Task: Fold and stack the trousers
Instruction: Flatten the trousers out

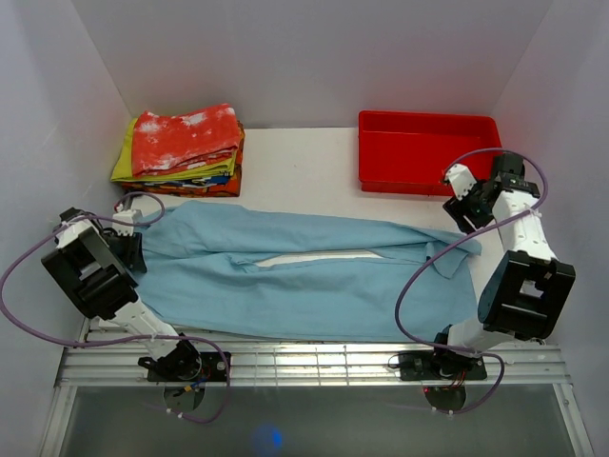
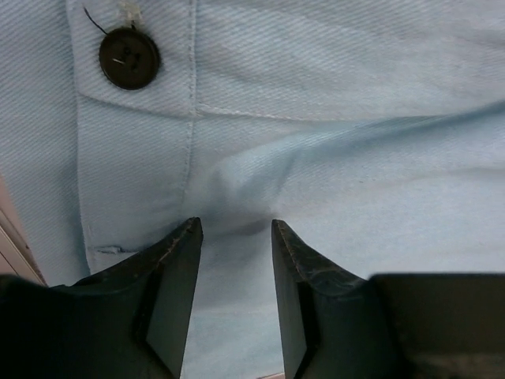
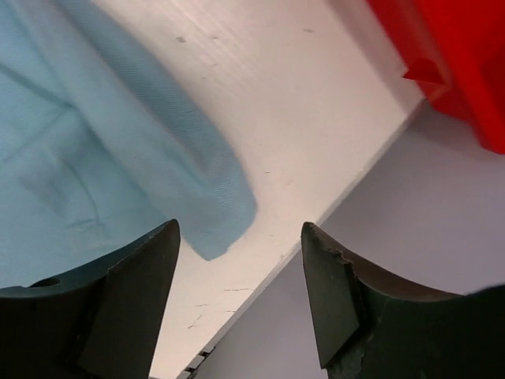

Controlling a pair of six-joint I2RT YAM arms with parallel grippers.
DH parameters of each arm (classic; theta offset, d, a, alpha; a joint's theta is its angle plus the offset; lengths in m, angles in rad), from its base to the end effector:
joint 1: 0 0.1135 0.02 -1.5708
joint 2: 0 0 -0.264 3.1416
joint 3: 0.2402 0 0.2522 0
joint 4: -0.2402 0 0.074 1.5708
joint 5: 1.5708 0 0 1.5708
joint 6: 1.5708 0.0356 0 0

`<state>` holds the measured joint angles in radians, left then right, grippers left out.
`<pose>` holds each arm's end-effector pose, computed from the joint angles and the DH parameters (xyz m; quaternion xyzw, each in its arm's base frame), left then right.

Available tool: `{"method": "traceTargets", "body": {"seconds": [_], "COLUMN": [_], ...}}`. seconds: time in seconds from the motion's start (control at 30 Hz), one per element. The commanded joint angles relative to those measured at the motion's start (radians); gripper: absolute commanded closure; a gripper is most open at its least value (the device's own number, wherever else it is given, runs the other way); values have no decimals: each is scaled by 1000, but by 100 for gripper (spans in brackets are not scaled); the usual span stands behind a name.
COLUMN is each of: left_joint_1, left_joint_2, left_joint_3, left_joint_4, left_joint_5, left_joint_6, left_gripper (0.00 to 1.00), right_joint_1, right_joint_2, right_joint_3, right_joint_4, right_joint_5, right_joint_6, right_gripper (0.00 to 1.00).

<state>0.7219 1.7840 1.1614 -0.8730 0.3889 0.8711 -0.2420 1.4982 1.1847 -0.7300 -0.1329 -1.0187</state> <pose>0.2475 0.1999 0.1708 0.0803 0.9772 -0.1086 0.1638 0.2995 -0.0691 0.2639 -0.3808 0.8850 -0.1015 0.2478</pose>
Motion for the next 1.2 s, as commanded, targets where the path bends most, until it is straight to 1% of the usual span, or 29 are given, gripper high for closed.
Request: {"method": "traceTargets", "body": {"seconds": [0.0,0.03,0.1,0.2,0.3,0.33,0.5,0.57,0.63,0.67,0.7,0.73,0.77,0.8,0.83,0.87,0.9,1.03,1.13,1.17], "left_joint_1": [8,10,10,10,10,10,10,10,10,10,10,8,10,10,10,10,8,10,10,8], "left_joint_2": [-124,-136,-158,-170,-153,-147,-138,-143,-141,-140,-138,-133,-132,-129,-129,-127,-126,-121,-110,-104], "left_joint_3": [26,27,26,35,58,64,86,84,81,81,80,80,83,84,84,87,87,84,89,90], "left_joint_4": [-52,-57,-61,-66,-96,-103,-126,-127,-127,-127,-127,-127,-127,-127,-127,-126,-126,-116,-112,-109], "left_joint_5": [106,131,151,182,215,222,245,251,252,254,254,252,252,248,246,243,243,245,249,248], "left_joint_6": [16,14,6,-15,-29,-32,-46,-47,-50,-52,-53,-55,-57,-57,-57,-57,-57,-64,-81,-90], "left_gripper": [47,46,46,45,44,43,42,42,41,42,42,42,42,42,42,42,42,42,42,42], "right_joint_1": [-86,-104,-166,-220,-227,-227,-223,-215,-206,-198,-195,-194,-192,-191,-191,-191,-191,-161,-85,-39], "right_joint_2": [58,72,91,114,105,99,63,66,83,92,109,120,126,137,137,137,129,122,160,174], "right_joint_3": [153,194,204,159,83,61,-71,-112,-135,-140,-140,-132,-125,-113,-99,-67,-50,56,130,144], "right_joint_4": [-15,-44,-97,-124,-120,-99,-8,29,87,107,147,158,167,184,184,184,182,170,182,207], "right_joint_5": [-48,-80,-114,-180,-215,-240,-280,-272,-249,-241,-232,-222,-215,-211,-209,-214,-220,-277,-240,-228], "right_joint_6": [75,83,92,63,-35,-59,-182,-190,-179,-173,-163,-150,-143,-135,-133,-132,-132,-109,-74,-63], "right_gripper": [32,32,33,37,39,37,22,19,19,23,30,39,57,66,73,87,92,92,92,92]}}
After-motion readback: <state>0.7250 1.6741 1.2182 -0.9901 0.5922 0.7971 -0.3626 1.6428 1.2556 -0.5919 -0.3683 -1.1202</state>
